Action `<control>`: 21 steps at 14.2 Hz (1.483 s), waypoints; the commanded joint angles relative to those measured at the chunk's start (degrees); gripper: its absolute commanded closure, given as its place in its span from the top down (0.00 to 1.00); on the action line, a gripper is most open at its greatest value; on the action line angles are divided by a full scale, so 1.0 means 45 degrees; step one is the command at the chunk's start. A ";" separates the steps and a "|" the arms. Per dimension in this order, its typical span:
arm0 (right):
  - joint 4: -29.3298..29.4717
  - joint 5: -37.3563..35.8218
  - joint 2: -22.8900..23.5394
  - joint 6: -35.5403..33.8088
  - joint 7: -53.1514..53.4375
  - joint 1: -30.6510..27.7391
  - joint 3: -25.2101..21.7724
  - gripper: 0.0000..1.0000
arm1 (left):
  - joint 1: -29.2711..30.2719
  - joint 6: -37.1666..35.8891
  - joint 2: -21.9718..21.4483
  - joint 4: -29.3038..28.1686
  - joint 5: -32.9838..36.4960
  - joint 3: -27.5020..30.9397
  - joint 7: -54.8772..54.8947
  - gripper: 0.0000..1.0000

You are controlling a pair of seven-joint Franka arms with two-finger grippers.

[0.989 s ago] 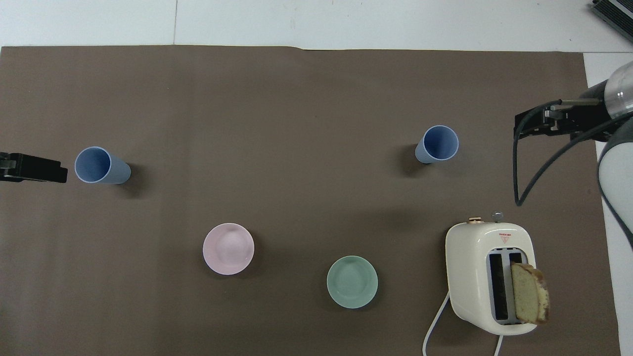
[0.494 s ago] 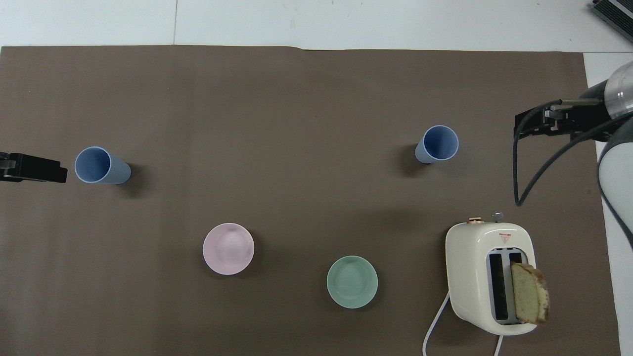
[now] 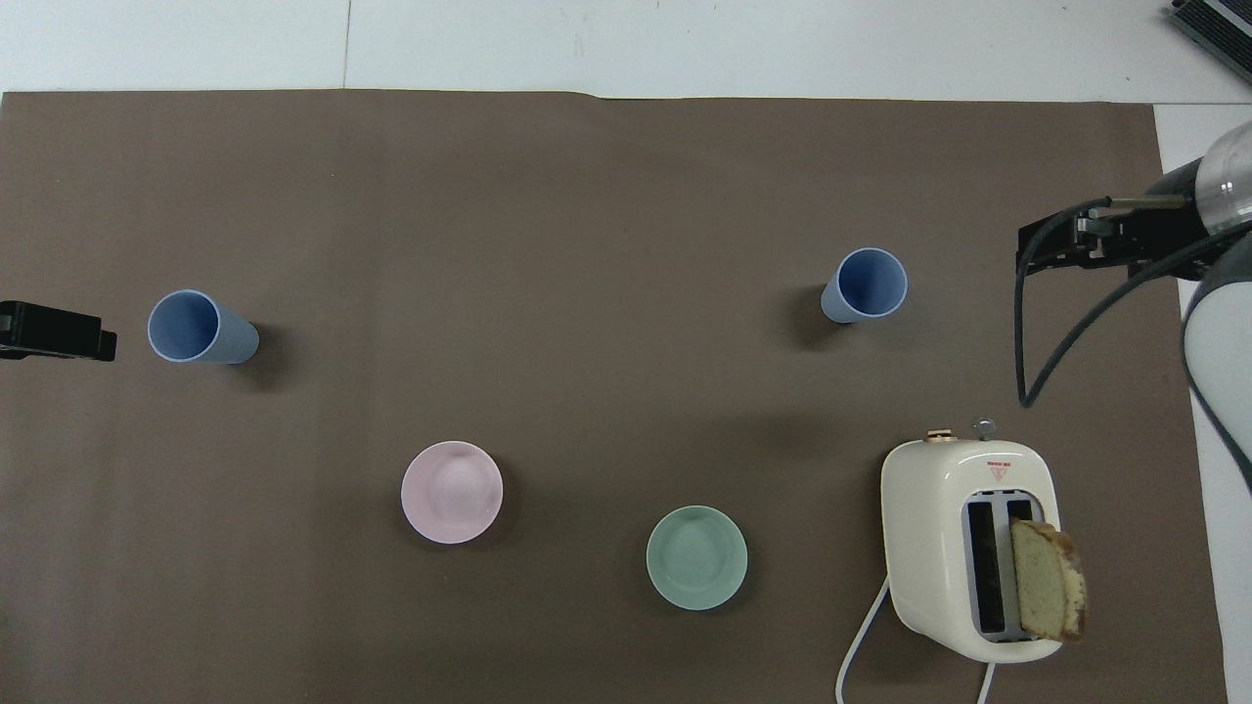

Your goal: Stack blue cups with both arms

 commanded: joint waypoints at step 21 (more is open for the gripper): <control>-0.0248 0.0083 -0.0214 0.0044 -0.0170 -0.0184 0.0119 1.00 | 0.3469 0.4137 0.1482 -0.2354 0.0161 -0.0048 0.3455 1.00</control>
